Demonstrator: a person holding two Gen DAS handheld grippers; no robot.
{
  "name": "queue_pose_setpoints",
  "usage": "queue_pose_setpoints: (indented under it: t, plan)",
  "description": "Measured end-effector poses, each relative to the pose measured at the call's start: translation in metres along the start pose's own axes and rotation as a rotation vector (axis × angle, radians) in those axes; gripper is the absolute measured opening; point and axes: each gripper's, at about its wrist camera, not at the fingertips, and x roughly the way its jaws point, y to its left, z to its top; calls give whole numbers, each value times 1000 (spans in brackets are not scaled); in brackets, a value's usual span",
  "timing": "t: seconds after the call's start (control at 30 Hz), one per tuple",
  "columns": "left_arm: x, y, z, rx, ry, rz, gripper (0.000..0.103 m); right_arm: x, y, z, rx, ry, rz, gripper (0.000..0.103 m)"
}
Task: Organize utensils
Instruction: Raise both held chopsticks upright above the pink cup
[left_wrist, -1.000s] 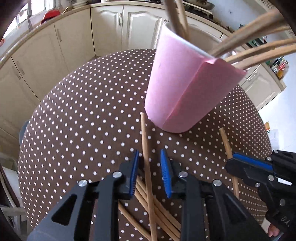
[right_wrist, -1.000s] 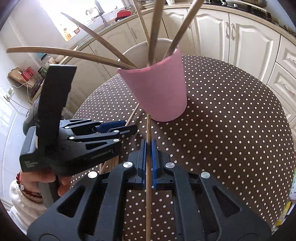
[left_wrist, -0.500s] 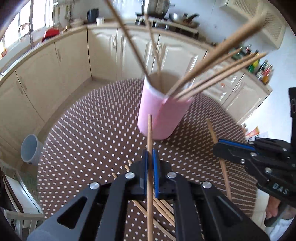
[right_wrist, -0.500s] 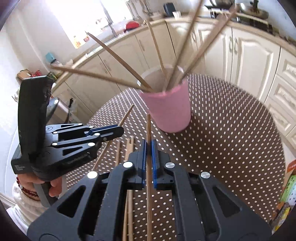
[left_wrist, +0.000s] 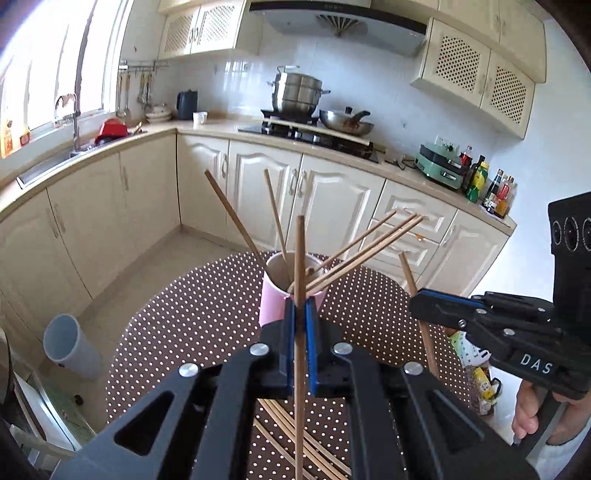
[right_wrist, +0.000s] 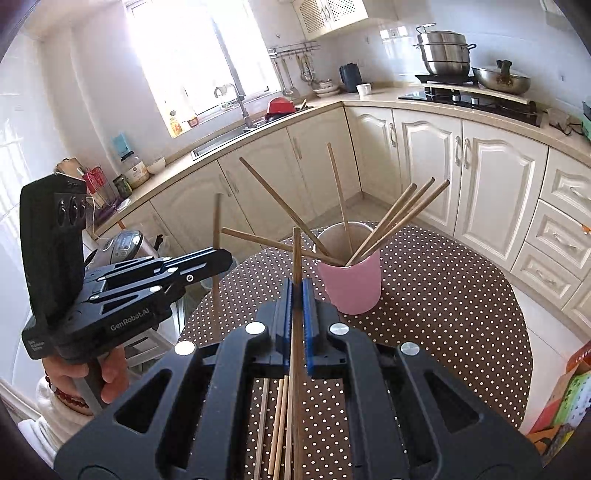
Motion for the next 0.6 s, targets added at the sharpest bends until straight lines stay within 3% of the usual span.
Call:
queue_pose_setpoints:
  t: [0.4,0.6]
  plan:
    - [-34,-13,17,40,-105,70,6,-16,7,11,-25,-100,21,6]
    - [-45,-2,34,9,-168,80,6,-23,6,27,-16,-230,-27,6]
